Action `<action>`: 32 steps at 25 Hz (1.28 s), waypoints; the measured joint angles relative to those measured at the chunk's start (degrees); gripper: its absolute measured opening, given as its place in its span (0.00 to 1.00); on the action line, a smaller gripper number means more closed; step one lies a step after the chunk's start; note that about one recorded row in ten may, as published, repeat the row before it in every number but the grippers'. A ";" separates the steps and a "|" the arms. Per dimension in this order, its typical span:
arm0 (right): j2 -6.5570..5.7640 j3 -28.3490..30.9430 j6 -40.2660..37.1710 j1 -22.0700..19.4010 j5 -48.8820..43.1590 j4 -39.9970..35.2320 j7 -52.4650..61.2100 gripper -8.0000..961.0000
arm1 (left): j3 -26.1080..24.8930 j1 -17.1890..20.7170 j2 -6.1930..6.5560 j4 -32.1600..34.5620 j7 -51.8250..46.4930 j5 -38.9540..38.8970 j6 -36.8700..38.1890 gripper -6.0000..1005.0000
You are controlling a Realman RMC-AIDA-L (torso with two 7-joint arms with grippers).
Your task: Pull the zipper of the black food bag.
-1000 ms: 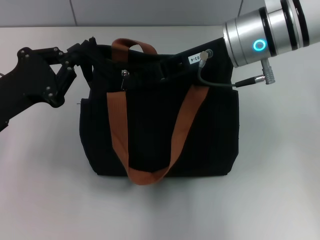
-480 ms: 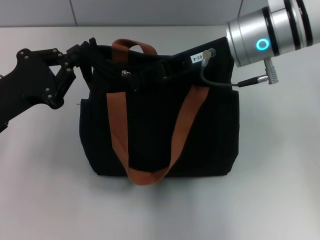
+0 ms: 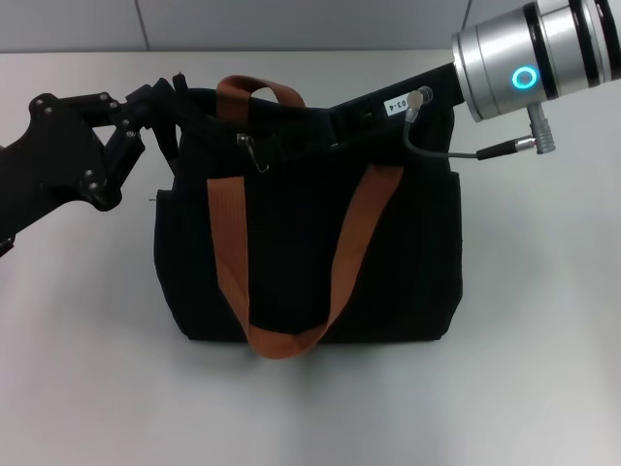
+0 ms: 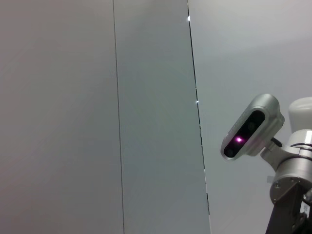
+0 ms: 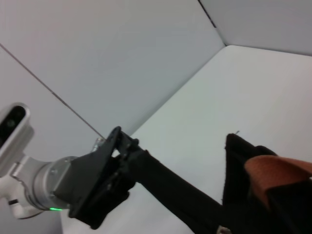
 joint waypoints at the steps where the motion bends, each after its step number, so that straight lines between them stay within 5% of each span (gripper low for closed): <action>1: 0.00 -0.14 0.42 0.02 -0.18 0.03 0.00 0.16 | 0.00 0.00 0.00 0.00 -0.07 0.00 0.02 0.02; 7: 0.30 -2.26 3.15 0.72 0.05 1.00 -0.01 0.33 | 0.01 -0.35 0.00 0.00 -0.19 -0.10 0.58 0.02; 18: 0.53 -7.95 5.93 1.02 5.42 1.42 0.07 0.32 | 0.16 -1.20 -0.05 -0.75 -0.20 -0.22 0.77 0.02; 32: 0.25 -7.64 6.37 0.08 4.09 0.34 0.45 0.04 | 0.08 -0.72 0.02 -0.79 -0.24 -0.96 0.78 0.02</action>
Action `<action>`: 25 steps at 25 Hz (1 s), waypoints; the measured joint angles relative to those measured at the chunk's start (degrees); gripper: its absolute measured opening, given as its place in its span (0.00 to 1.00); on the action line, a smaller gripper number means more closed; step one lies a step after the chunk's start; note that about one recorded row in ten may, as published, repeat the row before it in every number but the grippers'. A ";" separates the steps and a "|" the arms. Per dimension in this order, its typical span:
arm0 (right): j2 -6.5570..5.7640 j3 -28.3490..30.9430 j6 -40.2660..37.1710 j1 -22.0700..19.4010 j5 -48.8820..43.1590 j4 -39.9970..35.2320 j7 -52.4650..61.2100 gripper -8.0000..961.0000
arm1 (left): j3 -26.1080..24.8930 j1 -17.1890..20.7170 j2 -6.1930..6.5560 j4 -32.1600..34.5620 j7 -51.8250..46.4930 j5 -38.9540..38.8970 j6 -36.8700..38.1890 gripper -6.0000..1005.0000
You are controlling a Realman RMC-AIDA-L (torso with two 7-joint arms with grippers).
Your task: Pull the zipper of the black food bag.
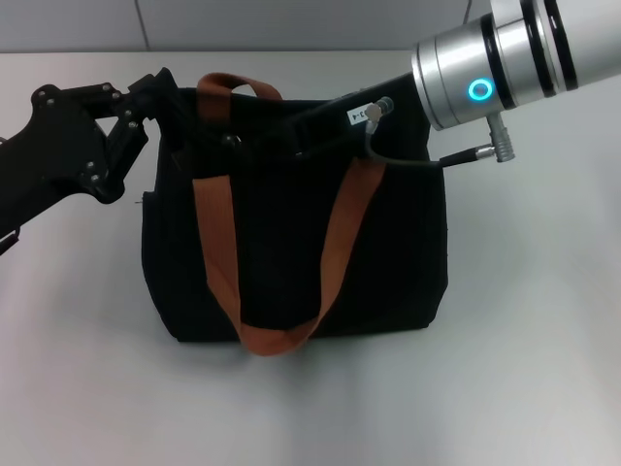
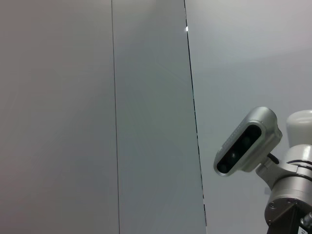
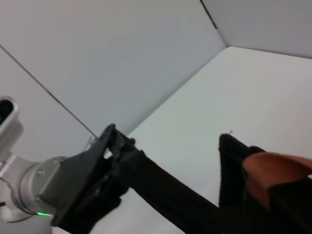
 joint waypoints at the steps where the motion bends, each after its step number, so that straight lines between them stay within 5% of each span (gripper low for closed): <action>1: -0.01 0.08 -0.06 -0.03 -0.92 -0.48 0.60 0.04 | 0.00 0.01 0.00 0.00 0.00 0.00 0.00 0.02; 8: 0.10 0.04 -0.25 -2.98 -9.17 -8.95 8.36 0.01 | -0.10 0.24 0.07 0.01 0.00 -0.50 -0.19 0.03; 19: 0.24 3.06 -4.13 -13.31 -19.63 -27.94 18.53 0.02 | -0.76 0.45 0.30 0.01 0.00 -0.88 -0.63 0.04; 25: 0.35 5.77 -5.57 -17.23 -15.87 -30.30 17.38 0.02 | -0.87 0.45 0.33 0.01 0.00 -0.94 -0.72 0.04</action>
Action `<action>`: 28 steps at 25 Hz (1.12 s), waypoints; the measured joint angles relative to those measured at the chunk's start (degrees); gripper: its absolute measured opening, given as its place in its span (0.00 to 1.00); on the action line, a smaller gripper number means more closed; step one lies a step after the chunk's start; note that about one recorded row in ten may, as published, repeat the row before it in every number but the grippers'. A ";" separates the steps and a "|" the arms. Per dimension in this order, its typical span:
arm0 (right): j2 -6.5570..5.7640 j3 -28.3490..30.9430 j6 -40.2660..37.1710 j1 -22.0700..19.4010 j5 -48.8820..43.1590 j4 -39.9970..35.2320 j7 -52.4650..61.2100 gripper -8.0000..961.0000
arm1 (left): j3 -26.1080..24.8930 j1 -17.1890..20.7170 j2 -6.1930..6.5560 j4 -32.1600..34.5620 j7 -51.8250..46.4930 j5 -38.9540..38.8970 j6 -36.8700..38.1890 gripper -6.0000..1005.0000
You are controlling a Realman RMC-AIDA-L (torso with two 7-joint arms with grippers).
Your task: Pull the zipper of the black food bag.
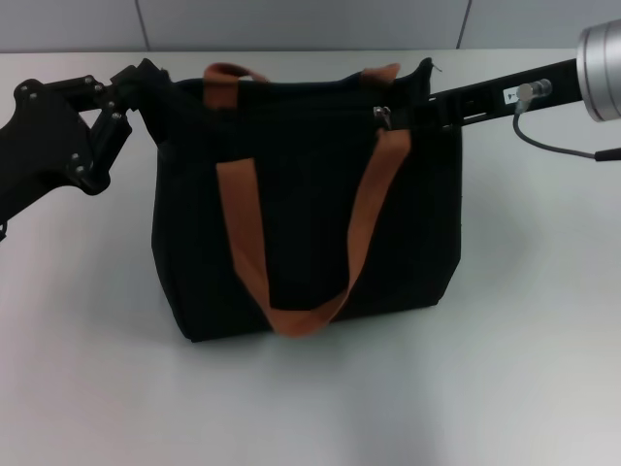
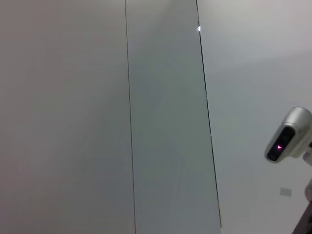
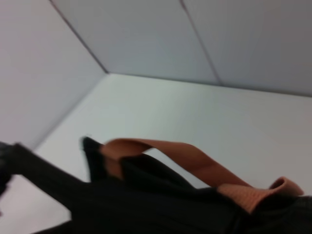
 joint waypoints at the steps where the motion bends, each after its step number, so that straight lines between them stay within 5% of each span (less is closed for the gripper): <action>1: 0.01 0.07 0.14 -0.73 1.66 -0.07 -1.00 0.02 | -0.01 0.00 0.01 0.00 -0.02 -0.02 0.00 0.04; 9: -0.26 7.16 0.52 -9.07 29.93 7.73 -27.50 0.03 | 0.04 0.72 -0.10 0.00 -2.46 0.08 -1.14 0.05; 14: -0.86 15.22 -12.20 -10.48 42.62 24.21 -53.41 0.19 | 0.23 1.79 -0.07 -0.02 -4.68 0.36 -2.15 0.05; 21: -5.01 18.66 -32.22 -9.97 36.81 42.56 -80.16 0.50 | 0.64 3.76 0.74 -0.10 -9.37 0.60 -4.12 0.06; 28: -3.98 19.13 -30.13 -11.94 27.09 45.70 -90.30 0.64 | 2.87 4.09 2.42 0.91 -12.26 6.83 -2.72 0.10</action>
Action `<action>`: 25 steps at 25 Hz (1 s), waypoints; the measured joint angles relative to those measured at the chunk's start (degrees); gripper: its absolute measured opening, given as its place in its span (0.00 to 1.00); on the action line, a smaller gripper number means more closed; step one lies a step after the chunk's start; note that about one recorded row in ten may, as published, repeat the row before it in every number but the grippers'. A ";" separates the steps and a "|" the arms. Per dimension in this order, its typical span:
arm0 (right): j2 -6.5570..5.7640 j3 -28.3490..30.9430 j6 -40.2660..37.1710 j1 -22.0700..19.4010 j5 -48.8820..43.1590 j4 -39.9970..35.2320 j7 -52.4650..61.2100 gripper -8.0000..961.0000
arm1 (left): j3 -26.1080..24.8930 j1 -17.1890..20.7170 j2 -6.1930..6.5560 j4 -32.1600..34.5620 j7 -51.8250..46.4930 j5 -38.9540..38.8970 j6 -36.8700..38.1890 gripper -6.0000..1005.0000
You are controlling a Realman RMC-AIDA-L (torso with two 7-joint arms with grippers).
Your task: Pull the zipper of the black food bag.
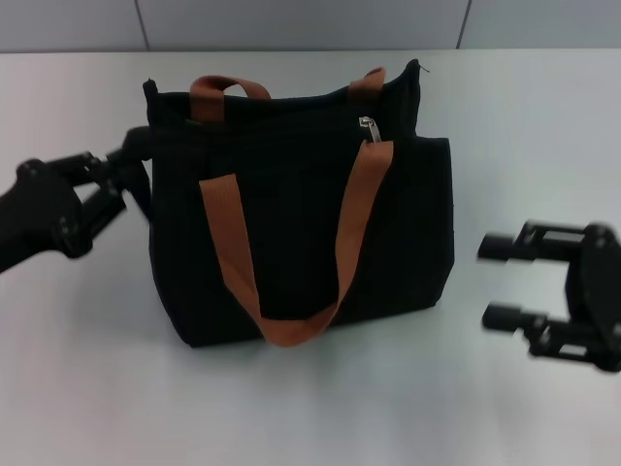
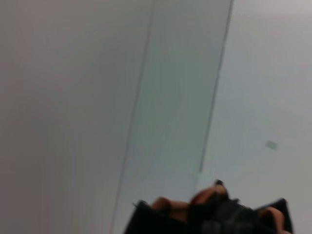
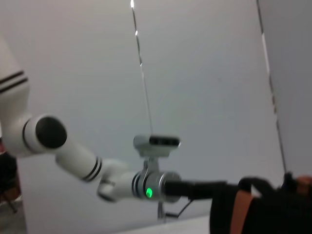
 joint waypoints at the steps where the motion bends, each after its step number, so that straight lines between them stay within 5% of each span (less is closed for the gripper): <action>1: 0.22 0.01 0.25 0.19 -1.14 0.32 -0.33 0.64 | 0.01 0.00 0.15 0.35 -0.50 0.85 0.58 0.14; 8: 1.51 -0.38 3.84 0.73 -4.23 0.94 -1.01 0.64 | -0.81 -0.13 3.13 2.65 -8.50 4.43 3.71 0.33; 12: 2.70 -0.57 7.30 0.89 -5.07 1.16 -2.17 0.64 | -2.36 -0.54 3.52 4.52 -9.27 3.58 10.22 0.41; 16: 3.27 -0.63 9.11 1.59 -5.81 2.58 -3.09 0.64 | -0.93 -1.63 3.32 5.24 -8.89 2.65 14.94 0.52; 20: 3.29 -0.69 8.90 2.23 -5.88 6.17 -7.72 0.67 | 8.15 -1.97 2.14 5.25 -6.23 2.36 15.09 0.71; 25: 3.31 -0.77 8.69 2.88 -6.56 9.20 -11.45 0.74 | 14.06 -1.52 0.63 4.73 -2.95 2.44 15.05 0.79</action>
